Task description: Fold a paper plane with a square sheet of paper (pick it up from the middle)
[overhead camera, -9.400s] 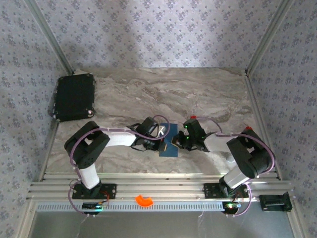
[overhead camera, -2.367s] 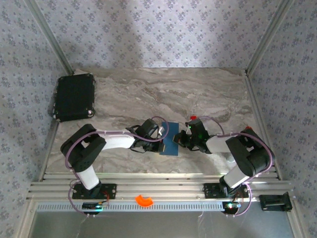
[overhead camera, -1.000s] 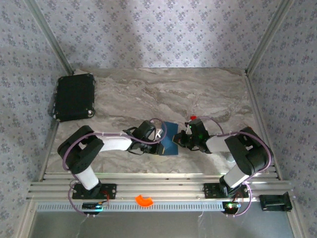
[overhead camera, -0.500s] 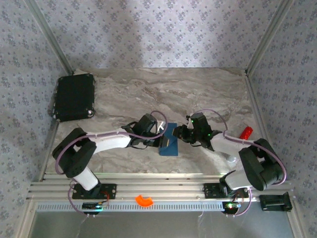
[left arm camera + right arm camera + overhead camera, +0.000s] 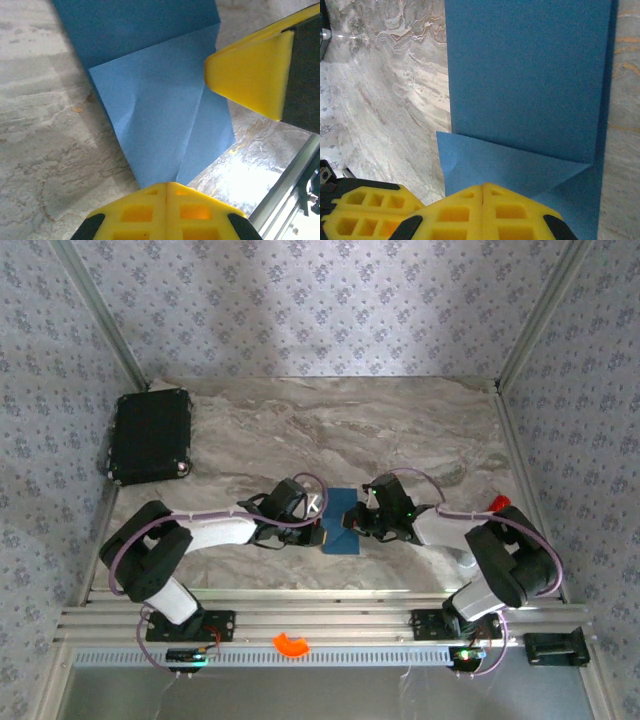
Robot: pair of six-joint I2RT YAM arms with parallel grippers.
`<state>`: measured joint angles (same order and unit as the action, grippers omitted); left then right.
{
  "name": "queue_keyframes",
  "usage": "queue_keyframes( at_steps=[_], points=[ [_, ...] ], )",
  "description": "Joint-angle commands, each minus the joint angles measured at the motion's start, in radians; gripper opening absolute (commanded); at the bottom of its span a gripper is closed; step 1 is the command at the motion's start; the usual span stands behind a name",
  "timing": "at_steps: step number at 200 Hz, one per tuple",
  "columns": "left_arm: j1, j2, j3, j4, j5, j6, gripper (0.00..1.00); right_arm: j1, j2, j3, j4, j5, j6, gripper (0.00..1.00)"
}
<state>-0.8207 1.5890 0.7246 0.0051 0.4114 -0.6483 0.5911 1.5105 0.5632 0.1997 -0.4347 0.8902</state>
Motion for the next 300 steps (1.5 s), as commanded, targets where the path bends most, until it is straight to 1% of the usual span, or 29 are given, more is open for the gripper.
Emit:
queue_keyframes(
  at_steps=[1, 63, 145, 168, 185, 211, 257, 272, 300],
  points=[
    [-0.011, 0.040, 0.026, 0.025, 0.023, 0.001, 0.02, 0.007, 0.022, 0.033, 0.027, -0.012, 0.018, 0.04],
    [-0.025, 0.090, 0.042, 0.030, 0.007, 0.008, 0.02, 0.006, 0.049, 0.032, 0.029, -0.012, 0.021, 0.07],
    [-0.032, 0.087, 0.053, -0.020, -0.019, 0.036, 0.02, -0.016, 0.096, 0.049, 0.052, -0.027, 0.021, 0.08],
    [-0.035, 0.101, 0.058, -0.015, -0.019, 0.035, 0.02, -0.021, 0.118, 0.043, 0.023, 0.001, 0.012, 0.08],
    [-0.040, 0.113, 0.063, -0.019, -0.021, 0.036, 0.02, -0.023, 0.140, 0.038, -0.036, 0.046, -0.005, 0.06],
    [-0.045, 0.092, 0.056, -0.019, -0.036, 0.025, 0.03, -0.031, 0.166, 0.001, -0.017, 0.063, -0.002, 0.04],
    [-0.045, 0.003, 0.053, -0.015, -0.030, 0.002, 0.05, -0.040, 0.173, -0.016, -0.006, 0.058, -0.005, 0.04],
    [-0.045, 0.001, 0.047, -0.005, -0.006, -0.004, 0.05, -0.042, 0.173, -0.016, -0.006, 0.057, -0.005, 0.04],
    [-0.044, 0.011, 0.023, 0.008, 0.005, -0.008, 0.04, -0.043, 0.174, -0.019, -0.004, 0.055, -0.005, 0.04]
  ],
)
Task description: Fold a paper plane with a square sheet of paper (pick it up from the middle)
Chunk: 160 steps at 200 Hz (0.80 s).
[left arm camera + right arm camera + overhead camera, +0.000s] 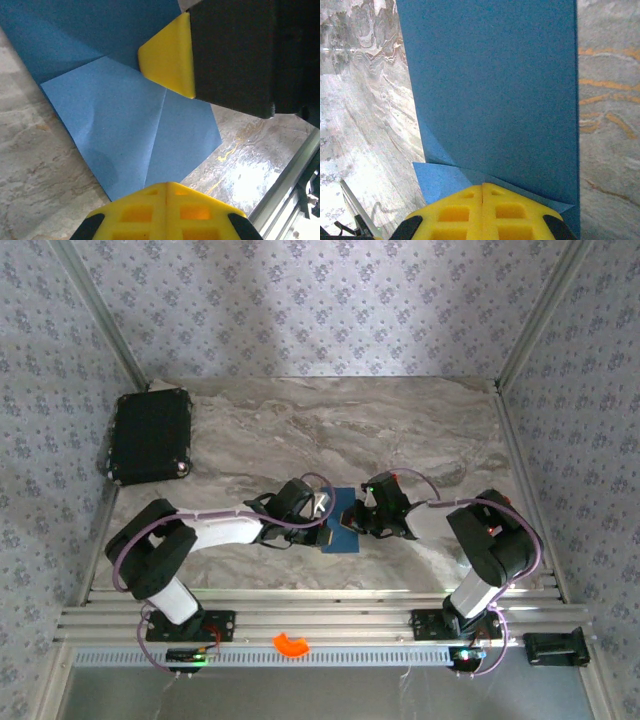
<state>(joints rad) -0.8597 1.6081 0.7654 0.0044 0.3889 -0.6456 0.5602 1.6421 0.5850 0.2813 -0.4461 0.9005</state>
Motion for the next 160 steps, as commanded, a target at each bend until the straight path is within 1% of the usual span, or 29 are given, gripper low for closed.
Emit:
queue_keyframes(
  at_steps=[1, 32, 78, 98, 160],
  points=[
    [-0.005, -0.006, -0.019, 0.009, 0.029, -0.010, 0.04, -0.013, 0.041, -0.041, -0.085, 0.067, -0.015, 0.04],
    [-0.004, 0.039, -0.037, 0.021, 0.062, -0.006, 0.03, -0.014, 0.039, -0.045, -0.084, 0.069, -0.016, 0.04],
    [-0.005, 0.065, -0.067, -0.036, 0.013, 0.028, 0.02, -0.021, 0.043, -0.054, -0.077, 0.066, -0.016, 0.04],
    [-0.005, 0.050, -0.068, -0.061, -0.010, 0.042, 0.02, -0.022, 0.041, -0.058, -0.075, 0.066, -0.014, 0.04],
    [-0.007, -0.042, -0.030, -0.042, 0.000, 0.010, 0.03, -0.027, 0.035, -0.059, -0.076, 0.064, -0.015, 0.04]
  ],
)
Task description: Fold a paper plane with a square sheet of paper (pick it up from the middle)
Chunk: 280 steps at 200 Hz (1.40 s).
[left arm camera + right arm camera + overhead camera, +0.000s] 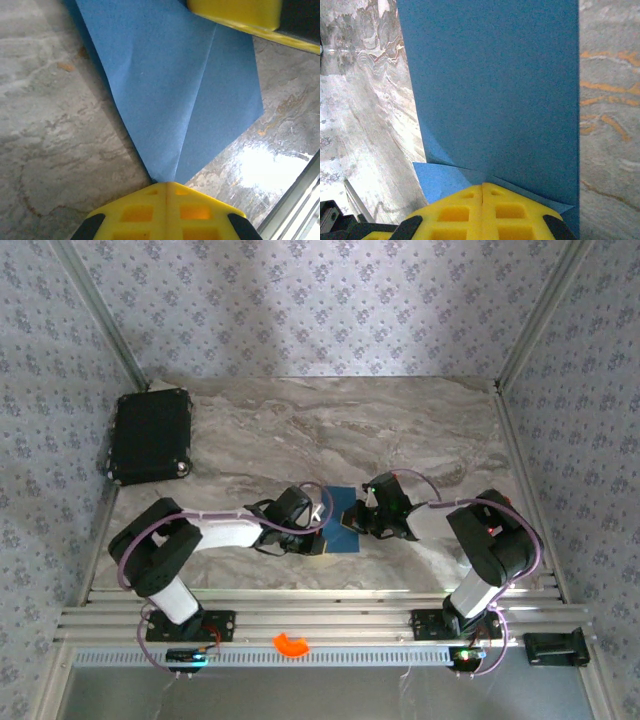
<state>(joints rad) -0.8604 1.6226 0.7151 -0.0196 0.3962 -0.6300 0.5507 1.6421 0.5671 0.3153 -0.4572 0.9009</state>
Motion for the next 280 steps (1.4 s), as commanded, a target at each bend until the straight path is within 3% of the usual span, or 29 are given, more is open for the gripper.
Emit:
queue_keyframes(
  at_steps=[1, 48, 141, 199, 243, 280],
  points=[
    [-0.005, -0.056, 0.021, -0.016, -0.005, -0.006, 0.03, -0.018, 0.036, -0.041, -0.110, 0.075, -0.015, 0.04],
    [-0.005, 0.002, 0.023, 0.009, 0.014, -0.006, 0.02, -0.020, 0.041, -0.049, -0.087, 0.065, -0.005, 0.04],
    [-0.033, 0.002, 0.015, -0.146, -0.105, 0.027, 0.00, -0.020, 0.020, -0.006, -0.071, 0.008, -0.017, 0.08],
    [-0.005, -0.081, 0.136, -0.161, -0.072, 0.030, 0.02, -0.036, -0.176, 0.028, -0.198, 0.033, 0.007, 0.23],
    [0.054, 0.022, 0.235, -0.143, -0.033, 0.053, 0.02, -0.037, -0.340, -0.046, -0.306, 0.083, 0.021, 0.31],
    [0.056, 0.136, 0.289, -0.135, -0.003, 0.077, 0.01, 0.019, -0.397, -0.088, -0.348, 0.106, 0.065, 0.34]
  ],
)
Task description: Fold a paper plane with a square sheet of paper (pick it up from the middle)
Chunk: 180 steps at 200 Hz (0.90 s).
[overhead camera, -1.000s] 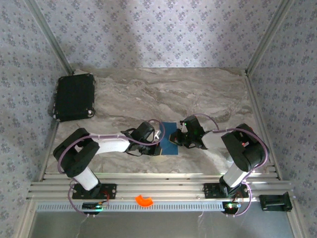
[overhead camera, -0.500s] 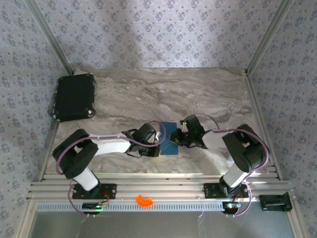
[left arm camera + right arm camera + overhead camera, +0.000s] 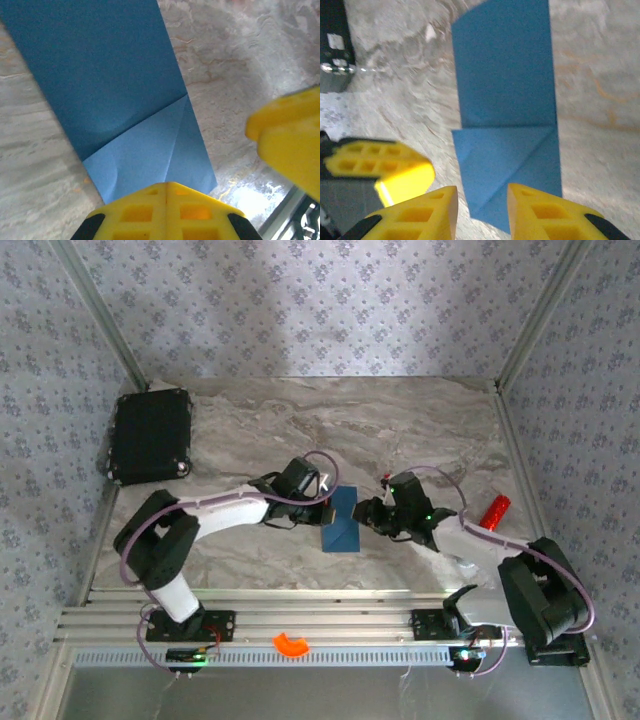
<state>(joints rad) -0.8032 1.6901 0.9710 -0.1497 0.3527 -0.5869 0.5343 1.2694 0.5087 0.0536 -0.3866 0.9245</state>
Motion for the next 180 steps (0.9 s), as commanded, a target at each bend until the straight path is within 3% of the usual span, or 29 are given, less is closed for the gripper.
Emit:
queue_keyframes(
  at_steps=[1, 114, 180],
  points=[
    [-0.001, 0.071, 0.033, -0.005, 0.040, 0.034, 0.01, 0.037, -0.026, -0.030, -0.087, 0.037, 0.043, 0.34],
    [-0.015, 0.132, -0.043, 0.029, 0.030, 0.018, 0.01, 0.114, 0.114, 0.012, -0.110, 0.038, 0.065, 0.41],
    [-0.017, 0.137, -0.047, 0.033, 0.023, 0.015, 0.00, 0.093, 0.142, 0.027, 0.017, 0.014, 0.076, 0.42]
  ],
)
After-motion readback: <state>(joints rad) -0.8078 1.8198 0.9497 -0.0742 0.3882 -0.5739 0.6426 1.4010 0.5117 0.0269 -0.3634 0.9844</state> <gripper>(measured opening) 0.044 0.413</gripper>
